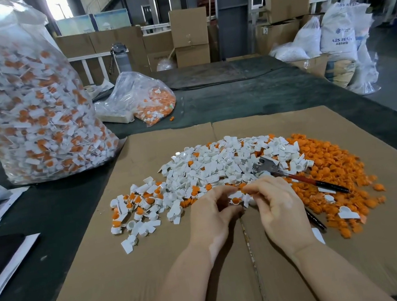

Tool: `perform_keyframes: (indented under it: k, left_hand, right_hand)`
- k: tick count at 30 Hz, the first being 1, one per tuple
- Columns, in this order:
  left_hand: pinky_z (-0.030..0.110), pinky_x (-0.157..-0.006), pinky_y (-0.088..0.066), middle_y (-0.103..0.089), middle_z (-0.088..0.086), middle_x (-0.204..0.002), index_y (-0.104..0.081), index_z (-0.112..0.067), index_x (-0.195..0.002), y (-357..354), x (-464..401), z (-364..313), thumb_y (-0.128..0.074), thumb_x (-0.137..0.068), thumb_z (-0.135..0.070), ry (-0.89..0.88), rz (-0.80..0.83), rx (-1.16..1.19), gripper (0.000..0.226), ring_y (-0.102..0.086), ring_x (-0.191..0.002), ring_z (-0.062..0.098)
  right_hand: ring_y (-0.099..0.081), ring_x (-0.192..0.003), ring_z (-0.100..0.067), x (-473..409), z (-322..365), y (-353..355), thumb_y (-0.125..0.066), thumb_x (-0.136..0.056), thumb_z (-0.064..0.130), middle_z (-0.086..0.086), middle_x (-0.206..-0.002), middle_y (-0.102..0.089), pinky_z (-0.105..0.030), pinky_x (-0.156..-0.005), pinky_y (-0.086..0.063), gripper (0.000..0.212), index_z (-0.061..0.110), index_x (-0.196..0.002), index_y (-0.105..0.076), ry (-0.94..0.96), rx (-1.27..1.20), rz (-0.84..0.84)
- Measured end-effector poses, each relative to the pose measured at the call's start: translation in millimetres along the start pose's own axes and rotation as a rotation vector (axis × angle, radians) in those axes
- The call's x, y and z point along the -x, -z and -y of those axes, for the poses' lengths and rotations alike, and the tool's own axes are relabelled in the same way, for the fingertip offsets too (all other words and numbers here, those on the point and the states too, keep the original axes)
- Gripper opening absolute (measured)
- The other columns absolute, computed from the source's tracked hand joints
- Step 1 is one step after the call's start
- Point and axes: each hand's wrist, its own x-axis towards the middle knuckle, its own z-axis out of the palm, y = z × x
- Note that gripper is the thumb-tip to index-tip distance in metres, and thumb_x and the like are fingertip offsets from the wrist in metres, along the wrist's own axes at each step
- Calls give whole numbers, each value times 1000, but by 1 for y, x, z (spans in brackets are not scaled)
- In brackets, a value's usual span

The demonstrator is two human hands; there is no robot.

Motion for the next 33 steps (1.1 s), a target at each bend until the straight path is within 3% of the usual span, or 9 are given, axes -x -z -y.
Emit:
perform_keyframes:
  k: [5,11,16,19,22,26,28,33]
  left_hand:
    - [1,-71,-38,-61,-19,-84,-68,-22,-104,0,0,0,-76,-76,-8,12,-4,15,33,-55,-77,-7]
    - [1,-70,-39,-61,-20,-85,-69,-22,-104,1,0,-1,-75,-77,-8,5,5,7,32,-56,-78,-5]
    - [-1,-68,-36,-62,-19,-86,-70,-22,-103,1,1,0,-75,-78,-11,-25,20,-36,28,-52,-76,-16]
    - [-1,-69,-36,-62,-18,-87,-68,-27,-102,0,1,-1,-74,-79,-14,-22,22,-42,28,-53,-76,-12]
    - [5,-68,-39,-62,-13,-81,-59,-35,-98,2,2,-1,-72,-81,-12,43,-62,95,31,-57,-73,-4]
    - [3,-62,-41,-63,-12,-83,-57,-34,-92,24,-5,1,-64,-88,-15,109,-211,115,20,-59,-72,-11]
    - [8,-62,-40,-60,-13,-86,-59,-33,-93,44,-15,6,-62,-89,-17,126,-332,24,17,-59,-78,-2]
    - [36,-91,-35,-51,8,-114,-66,-23,-103,83,-35,32,-62,-89,-24,304,-470,-348,14,-43,-113,25]
  right_hand:
    - [-59,-83,-22,0,1,-1,-64,-75,-16,-5,-83,-64,-19,-81,-40,23,3,-86,-70,21,36,14]
    - [-59,-80,-21,1,3,1,-69,-73,-10,-2,-80,-64,-33,-76,-51,19,6,-83,-69,68,44,42]
    - [-56,-80,-16,0,5,1,-74,-74,-2,-3,-80,-63,-29,-75,-48,11,7,-81,-71,119,43,75]
    - [-57,-80,-19,0,5,1,-72,-76,-1,-4,-81,-63,-35,-74,-50,10,7,-81,-70,116,62,75]
    - [-57,-80,-19,1,2,0,-73,-77,1,-2,-82,-62,-33,-74,-49,10,7,-83,-69,86,58,13]
    - [-55,-79,-16,1,-2,-3,-72,-77,0,-1,-81,-61,-26,-76,-44,9,7,-81,-67,65,48,-45]
    - [-56,-79,-17,1,-2,-5,-71,-77,-1,-1,-80,-61,-28,-75,-45,9,7,-81,-67,58,51,-58]
    - [-57,-77,-21,1,-3,-6,-71,-78,0,-2,-79,-61,-32,-74,-47,7,7,-79,-67,34,72,-95]
